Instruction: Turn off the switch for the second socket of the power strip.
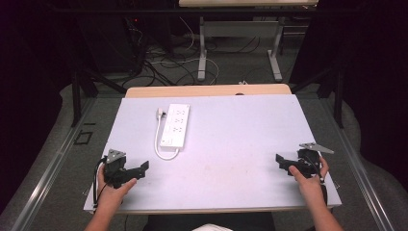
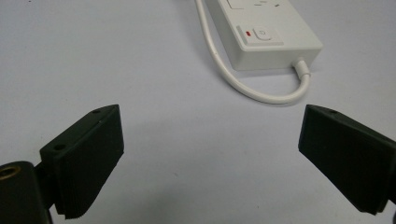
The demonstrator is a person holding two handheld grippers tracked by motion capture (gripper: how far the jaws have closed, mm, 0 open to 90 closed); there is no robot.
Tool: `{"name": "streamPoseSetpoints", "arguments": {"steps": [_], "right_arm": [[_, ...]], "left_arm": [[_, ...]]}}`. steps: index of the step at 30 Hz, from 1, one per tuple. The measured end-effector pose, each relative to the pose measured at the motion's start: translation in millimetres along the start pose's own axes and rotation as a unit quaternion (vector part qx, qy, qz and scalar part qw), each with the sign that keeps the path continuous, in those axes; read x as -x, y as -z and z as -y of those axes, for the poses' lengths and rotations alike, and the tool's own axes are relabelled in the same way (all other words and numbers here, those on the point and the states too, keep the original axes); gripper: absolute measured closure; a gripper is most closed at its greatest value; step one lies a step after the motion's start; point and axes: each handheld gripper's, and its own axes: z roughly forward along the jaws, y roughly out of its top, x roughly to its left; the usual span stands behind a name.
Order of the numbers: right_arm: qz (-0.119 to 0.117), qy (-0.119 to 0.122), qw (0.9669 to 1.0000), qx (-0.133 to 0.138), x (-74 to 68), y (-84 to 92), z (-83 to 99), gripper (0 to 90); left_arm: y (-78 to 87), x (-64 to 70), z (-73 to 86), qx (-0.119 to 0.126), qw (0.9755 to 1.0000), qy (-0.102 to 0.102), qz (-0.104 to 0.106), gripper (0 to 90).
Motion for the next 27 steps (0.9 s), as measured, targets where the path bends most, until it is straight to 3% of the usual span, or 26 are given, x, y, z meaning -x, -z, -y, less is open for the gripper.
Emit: {"name": "streamPoseSetpoints", "arguments": {"steps": [2,9,13,22,27], "right_arm": [[-0.001,0.001,1.0,0.002,-2.3,0.5,-0.3,0.0],[-0.016,0.04,0.9991,0.006,-14.9,1.7,-1.6,0.0],[-0.025,0.048,0.9985,0.003,-18.1,0.9,-1.9,0.0],[-0.03,0.044,0.9986,0.0,-18.4,-0.2,-1.3,0.1],[-0.033,0.039,0.9987,-0.001,-19.5,0.9,-2.5,0.2]], "left_arm": [[-0.9,-1.3,-0.2,0.001,1.0,0.004,-0.003,7.3],[1.3,-2.3,-0.3,0.011,0.9998,0.018,-0.004,12.9],[5.3,-1.8,-0.4,0.017,0.9997,0.015,-0.007,16.2],[7.2,0.3,-1.1,0.027,0.9996,0.009,0.0,22.0],[8.3,0.5,-1.4,0.028,0.9996,0.002,0.009,30.6]]}}
